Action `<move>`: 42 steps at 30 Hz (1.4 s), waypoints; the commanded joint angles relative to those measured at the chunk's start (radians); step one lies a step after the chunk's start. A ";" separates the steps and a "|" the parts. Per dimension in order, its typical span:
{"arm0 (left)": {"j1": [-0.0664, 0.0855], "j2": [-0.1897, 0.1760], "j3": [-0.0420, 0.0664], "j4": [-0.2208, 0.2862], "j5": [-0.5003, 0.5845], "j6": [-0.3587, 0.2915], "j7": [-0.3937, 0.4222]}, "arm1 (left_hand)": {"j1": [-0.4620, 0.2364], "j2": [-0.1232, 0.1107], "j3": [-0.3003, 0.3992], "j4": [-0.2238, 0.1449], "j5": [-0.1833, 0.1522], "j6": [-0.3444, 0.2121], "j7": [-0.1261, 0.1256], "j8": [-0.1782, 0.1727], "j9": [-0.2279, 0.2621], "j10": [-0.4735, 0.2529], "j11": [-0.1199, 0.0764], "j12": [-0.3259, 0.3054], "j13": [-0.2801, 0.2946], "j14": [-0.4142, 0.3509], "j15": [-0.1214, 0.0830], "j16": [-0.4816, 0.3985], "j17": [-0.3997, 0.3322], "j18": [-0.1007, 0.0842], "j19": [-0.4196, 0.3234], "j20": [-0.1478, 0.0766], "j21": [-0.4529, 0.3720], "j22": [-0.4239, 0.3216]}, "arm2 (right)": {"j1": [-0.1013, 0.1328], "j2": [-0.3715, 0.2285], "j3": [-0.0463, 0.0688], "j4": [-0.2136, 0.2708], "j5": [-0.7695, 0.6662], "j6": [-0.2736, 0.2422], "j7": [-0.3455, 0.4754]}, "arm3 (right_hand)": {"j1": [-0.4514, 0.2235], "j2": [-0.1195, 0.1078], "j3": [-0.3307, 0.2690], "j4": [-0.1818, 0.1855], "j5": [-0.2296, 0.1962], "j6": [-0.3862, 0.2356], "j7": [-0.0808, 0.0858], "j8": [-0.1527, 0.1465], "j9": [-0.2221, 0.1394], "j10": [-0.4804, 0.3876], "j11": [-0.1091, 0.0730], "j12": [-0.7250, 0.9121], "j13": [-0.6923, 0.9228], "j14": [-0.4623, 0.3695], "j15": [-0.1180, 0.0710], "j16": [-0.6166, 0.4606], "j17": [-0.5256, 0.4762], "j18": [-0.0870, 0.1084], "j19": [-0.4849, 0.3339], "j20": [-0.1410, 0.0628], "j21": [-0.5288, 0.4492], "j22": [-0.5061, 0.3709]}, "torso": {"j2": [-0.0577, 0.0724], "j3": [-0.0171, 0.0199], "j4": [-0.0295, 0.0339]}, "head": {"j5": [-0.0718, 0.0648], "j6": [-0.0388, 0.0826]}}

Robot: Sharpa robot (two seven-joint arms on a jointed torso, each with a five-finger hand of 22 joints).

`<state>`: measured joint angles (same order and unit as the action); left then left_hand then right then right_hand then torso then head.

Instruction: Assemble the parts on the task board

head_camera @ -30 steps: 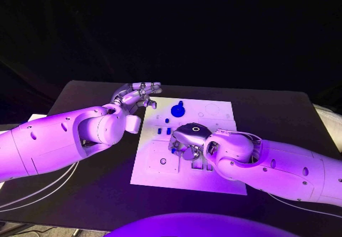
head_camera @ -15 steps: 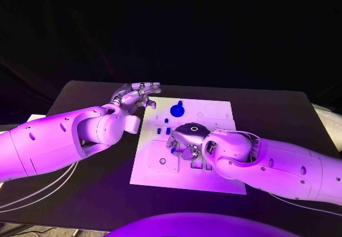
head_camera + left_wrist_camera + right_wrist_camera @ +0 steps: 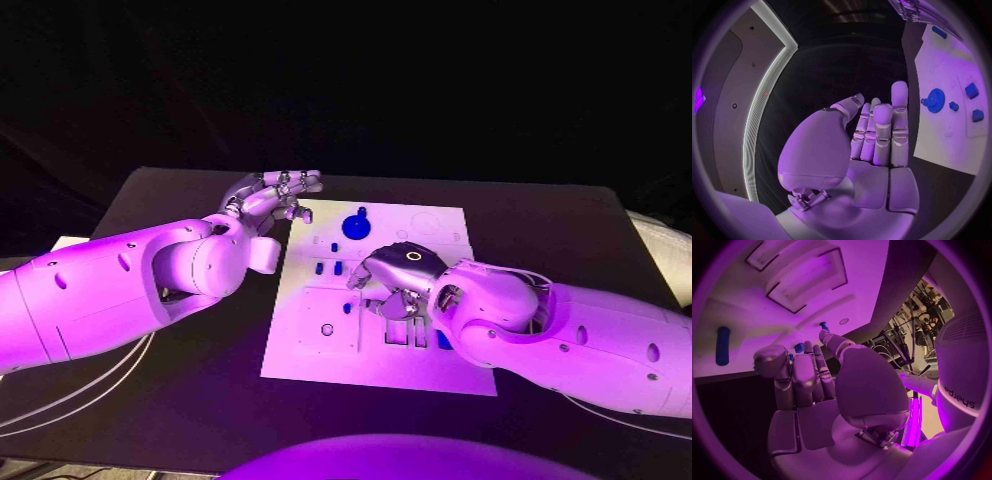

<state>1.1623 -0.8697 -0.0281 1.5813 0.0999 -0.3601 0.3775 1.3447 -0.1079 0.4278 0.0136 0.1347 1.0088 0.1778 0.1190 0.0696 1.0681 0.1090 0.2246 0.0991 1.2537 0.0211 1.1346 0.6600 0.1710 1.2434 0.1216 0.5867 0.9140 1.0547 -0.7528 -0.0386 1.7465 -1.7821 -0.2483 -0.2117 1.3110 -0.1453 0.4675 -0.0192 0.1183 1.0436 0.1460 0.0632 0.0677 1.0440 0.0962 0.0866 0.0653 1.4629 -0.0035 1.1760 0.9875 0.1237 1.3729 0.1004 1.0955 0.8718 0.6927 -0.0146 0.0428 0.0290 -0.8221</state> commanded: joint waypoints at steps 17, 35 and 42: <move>0.000 -0.004 0.001 0.007 -0.005 0.027 0.002 | 0.009 -0.002 -0.001 -0.008 0.005 -0.005 0.000 0.006 -0.001 -0.010 0.000 0.007 0.000 -0.007 0.002 0.003 -0.003 0.008 -0.001 -0.001 -0.004 -0.001 | 0.081 -0.191 0.007 0.046 0.008 0.108 -0.101 | 0.038 -0.030 -0.123 0.032 -0.043 -0.025 -0.033 -0.001 -0.001 -0.066 -0.014 -0.008 -0.001 0.021 -0.014 -0.003 -0.012 0.008 -0.010 -0.016 -0.006 -0.006 | 0.001 -0.0005 0.0015 | -0.030 0.019; 0.000 -0.003 0.001 0.007 -0.006 0.029 0.002 | 0.009 -0.002 -0.001 -0.008 0.005 -0.005 0.000 0.006 -0.001 -0.010 0.000 0.007 0.000 -0.007 0.002 0.003 -0.003 0.008 -0.001 -0.001 -0.004 -0.001 | 0.069 -0.138 0.002 -0.011 -0.001 0.166 -0.084 | 0.072 0.020 -0.092 0.050 -0.036 0.019 -0.024 0.007 0.004 0.030 -0.024 0.042 0.000 0.021 -0.012 -0.008 -0.027 0.006 -0.005 -0.013 -0.002 -0.001 | 0.002 -0.0007 0.0024 | -0.027 0.015; 0.000 -0.003 0.001 0.006 -0.006 0.029 0.002 | 0.009 -0.002 -0.001 -0.008 0.005 -0.005 0.000 0.006 -0.001 -0.010 0.000 0.007 0.000 -0.007 0.002 0.003 -0.003 0.008 -0.001 -0.001 -0.004 -0.001 | 0.067 -0.127 0.002 -0.021 -0.003 0.157 -0.080 | 0.076 0.046 -0.042 0.056 -0.055 0.080 -0.025 0.023 0.012 0.110 -0.030 0.061 0.000 0.024 -0.015 0.005 -0.016 0.003 0.003 -0.015 0.012 0.016 | 0.001 -0.0001 0.0017 | -0.027 0.012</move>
<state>1.1623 -0.8737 -0.0281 1.5852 0.0992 -0.3506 0.3743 1.3447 -0.1079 0.4251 0.0108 0.1347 1.0088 0.1778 0.1217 0.0695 1.0647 0.1124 0.2246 0.0990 1.2514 0.0233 1.1346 0.6583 0.1710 1.2434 0.1216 0.5868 0.9142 1.1247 -0.8823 -0.0348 1.7259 -1.7709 -0.1073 -0.2969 1.3865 -0.1111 0.4227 0.0369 0.0638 1.1196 0.1210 0.0839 0.0785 1.1468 0.0690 0.1434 0.0632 1.4647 -0.0128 1.1779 0.9704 0.1236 1.3715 0.0840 1.1039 0.8872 0.6941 -0.0150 0.0451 0.0022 -0.8089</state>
